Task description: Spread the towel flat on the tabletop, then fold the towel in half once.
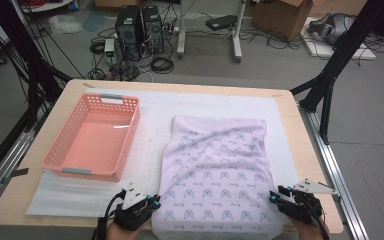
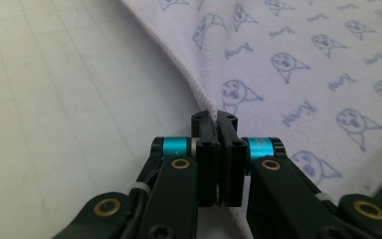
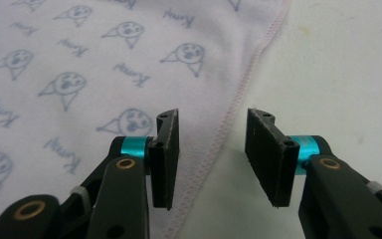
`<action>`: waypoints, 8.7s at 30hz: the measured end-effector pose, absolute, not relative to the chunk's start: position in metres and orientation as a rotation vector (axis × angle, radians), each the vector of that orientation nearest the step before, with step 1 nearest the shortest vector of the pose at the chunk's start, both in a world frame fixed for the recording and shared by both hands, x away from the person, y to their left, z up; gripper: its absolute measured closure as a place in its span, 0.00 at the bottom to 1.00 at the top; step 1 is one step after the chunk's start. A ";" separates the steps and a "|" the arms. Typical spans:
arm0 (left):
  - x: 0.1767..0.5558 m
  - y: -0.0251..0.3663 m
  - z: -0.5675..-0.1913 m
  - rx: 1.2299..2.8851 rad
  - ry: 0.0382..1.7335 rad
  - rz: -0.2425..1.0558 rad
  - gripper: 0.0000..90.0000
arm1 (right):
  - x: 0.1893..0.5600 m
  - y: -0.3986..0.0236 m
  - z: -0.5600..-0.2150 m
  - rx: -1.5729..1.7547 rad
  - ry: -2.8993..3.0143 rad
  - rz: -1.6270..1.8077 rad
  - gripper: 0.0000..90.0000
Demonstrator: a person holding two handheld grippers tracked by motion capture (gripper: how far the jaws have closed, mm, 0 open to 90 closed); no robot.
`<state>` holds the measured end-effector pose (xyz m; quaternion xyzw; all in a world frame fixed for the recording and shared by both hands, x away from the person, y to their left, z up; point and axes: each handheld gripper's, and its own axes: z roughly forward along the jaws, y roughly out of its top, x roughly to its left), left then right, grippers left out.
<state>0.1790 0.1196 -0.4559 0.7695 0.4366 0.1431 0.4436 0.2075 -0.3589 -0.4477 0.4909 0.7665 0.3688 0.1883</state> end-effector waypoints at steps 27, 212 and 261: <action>0.192 0.101 -0.459 1.899 1.044 0.388 0.96 | 0.176 -0.376 -0.436 1.369 2.202 1.086 0.74; 0.381 0.103 -0.429 1.671 1.242 0.373 0.97 | 0.377 -0.369 -0.413 1.493 2.040 1.063 0.98; 0.279 0.113 -0.439 1.778 1.074 0.260 0.48 | 0.254 -0.373 -0.422 1.434 2.155 1.150 0.60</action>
